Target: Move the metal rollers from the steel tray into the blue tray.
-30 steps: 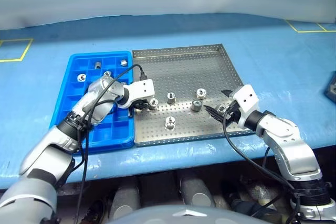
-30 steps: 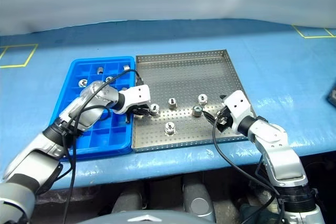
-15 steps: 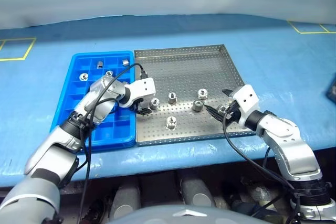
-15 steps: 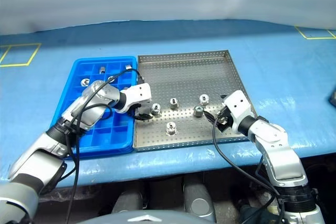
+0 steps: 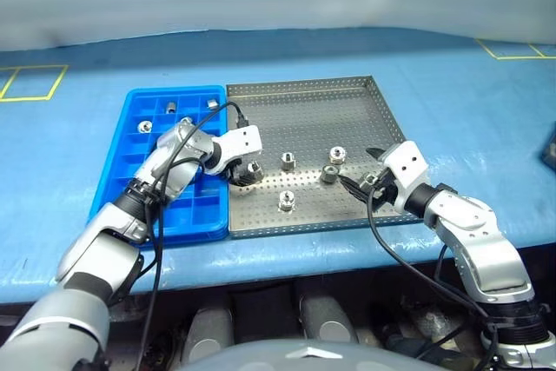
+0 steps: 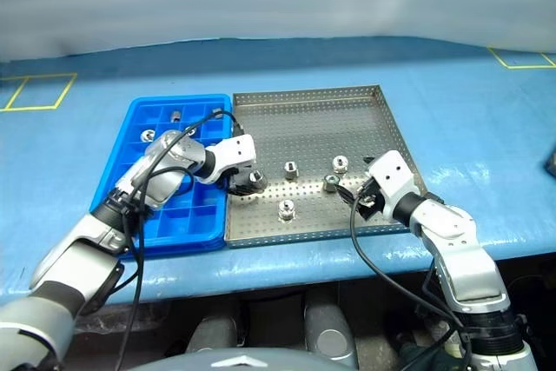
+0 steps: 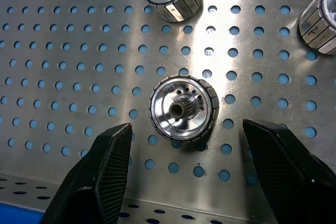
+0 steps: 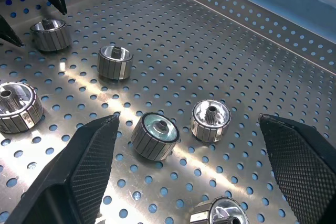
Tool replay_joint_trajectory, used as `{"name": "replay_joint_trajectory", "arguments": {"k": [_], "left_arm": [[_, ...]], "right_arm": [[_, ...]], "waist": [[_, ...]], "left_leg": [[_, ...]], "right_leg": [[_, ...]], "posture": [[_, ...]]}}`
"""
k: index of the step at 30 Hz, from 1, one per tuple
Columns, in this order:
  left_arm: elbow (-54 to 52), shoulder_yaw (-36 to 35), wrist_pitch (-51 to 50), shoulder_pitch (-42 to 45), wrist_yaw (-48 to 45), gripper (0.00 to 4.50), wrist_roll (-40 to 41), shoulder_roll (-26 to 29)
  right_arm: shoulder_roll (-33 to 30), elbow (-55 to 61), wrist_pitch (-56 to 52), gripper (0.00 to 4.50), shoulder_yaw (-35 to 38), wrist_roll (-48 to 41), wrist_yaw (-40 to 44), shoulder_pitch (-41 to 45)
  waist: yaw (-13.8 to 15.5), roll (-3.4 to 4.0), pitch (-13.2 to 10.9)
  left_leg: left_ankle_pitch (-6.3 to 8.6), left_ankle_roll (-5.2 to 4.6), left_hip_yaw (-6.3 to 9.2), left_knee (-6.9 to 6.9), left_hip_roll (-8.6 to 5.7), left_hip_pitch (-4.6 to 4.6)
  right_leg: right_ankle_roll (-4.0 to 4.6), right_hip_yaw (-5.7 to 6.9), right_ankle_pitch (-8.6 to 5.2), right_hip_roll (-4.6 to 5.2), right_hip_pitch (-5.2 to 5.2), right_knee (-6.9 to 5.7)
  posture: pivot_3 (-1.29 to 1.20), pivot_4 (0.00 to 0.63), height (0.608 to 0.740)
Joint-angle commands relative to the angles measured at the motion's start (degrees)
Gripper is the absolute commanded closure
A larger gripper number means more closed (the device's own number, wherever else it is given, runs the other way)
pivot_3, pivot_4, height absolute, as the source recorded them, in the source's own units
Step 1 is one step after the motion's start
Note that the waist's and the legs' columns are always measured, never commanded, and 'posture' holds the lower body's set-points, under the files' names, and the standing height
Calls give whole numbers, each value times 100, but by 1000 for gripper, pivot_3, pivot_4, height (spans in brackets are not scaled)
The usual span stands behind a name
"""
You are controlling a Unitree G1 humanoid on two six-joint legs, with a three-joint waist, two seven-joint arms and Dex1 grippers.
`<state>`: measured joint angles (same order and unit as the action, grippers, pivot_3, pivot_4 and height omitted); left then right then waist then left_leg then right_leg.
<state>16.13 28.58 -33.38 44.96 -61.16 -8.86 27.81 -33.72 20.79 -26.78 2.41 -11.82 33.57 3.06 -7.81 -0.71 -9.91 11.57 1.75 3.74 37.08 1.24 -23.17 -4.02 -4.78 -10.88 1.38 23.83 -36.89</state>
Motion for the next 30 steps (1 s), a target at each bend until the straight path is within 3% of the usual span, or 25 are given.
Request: {"name": "replay_joint_trajectory", "arguments": {"k": [1, 13, 30], "left_arm": [[187, 56, 56, 6, 70, 840, -17, -217], [398, 104, 139, 81, 50, 840, -121, -324], [203, -118, 57, -2, 220, 840, -76, 42]], "right_arm": [[-21, 209, 12, 0, -54, 41, -6, 17], [9, 216, 47, 0, -103, 70, -79, 38], [6, 133, 63, 0, -136, 59, -101, 122]], "waist": [[0, 0, 0], [-240, -5, -3], [-386, -8, -5]], "left_leg": [[1, 0, 0, 0, -2, 6], [13, -20, 1, -18, 0, -39], [15, -23, -16, -17, -1, -43]], "right_leg": [[0, 1, 0, 2, -7, 2], [-4, -2, -3, -4, 46, 2], [-11, -24, -2, -5, 58, 1]], "posture": [[-211, 150, 740], [-215, 150, 740], [-196, 150, 740]]}}
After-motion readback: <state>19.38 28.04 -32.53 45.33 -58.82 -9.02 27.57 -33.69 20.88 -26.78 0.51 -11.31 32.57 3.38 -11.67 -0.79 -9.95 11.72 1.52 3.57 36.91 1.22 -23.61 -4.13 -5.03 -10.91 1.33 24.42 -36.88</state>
